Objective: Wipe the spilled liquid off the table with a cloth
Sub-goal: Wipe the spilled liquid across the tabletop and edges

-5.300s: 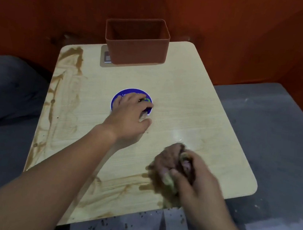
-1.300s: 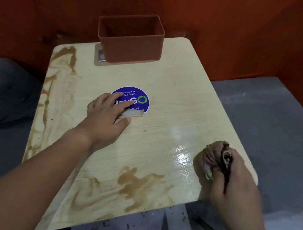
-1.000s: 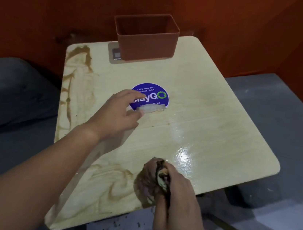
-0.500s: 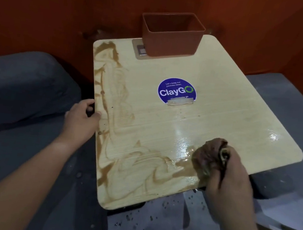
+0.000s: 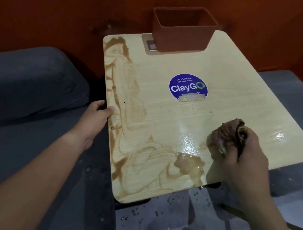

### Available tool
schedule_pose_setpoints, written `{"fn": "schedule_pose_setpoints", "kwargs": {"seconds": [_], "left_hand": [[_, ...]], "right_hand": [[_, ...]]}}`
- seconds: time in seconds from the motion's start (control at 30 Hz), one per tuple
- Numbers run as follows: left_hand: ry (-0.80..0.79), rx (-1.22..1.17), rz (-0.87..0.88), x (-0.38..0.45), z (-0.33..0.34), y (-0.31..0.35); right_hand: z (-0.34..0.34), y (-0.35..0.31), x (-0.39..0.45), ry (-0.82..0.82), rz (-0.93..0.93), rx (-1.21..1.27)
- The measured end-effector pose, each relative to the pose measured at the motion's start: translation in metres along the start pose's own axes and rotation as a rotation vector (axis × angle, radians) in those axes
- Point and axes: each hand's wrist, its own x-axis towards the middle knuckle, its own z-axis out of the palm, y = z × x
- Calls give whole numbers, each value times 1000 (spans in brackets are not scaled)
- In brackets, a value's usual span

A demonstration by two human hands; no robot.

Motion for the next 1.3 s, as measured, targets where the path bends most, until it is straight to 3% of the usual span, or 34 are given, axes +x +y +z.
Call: {"fn": "schedule_pose_setpoints", "kwargs": {"seconds": [0.23, 0.37, 0.5, 0.63, 0.8, 0.9, 1.1, 1.3], "left_hand": [[14, 28, 8, 5, -6, -4], [2, 43, -3, 7, -10, -3], [-12, 42, -27, 8, -11, -6], [-8, 34, -22, 8, -10, -5], [-42, 67, -23, 10, -12, -3], [-48, 94, -25, 8, -13, 0], [-59, 110, -24, 3, -11, 1], [-62, 107, -33, 1, -9, 1]], "right_hand": [[48, -52, -83, -200, -249, 103], [32, -53, -77, -161, -110, 205], [9, -29, -53, -53, 6, 122], [29, -40, -73, -49, -43, 52], [70, -90, -145, -196, -236, 119], [72, -106, -154, -332, -240, 284], [39, -63, -78, -108, -2, 220], [62, -88, -128, -142, -213, 116]]}}
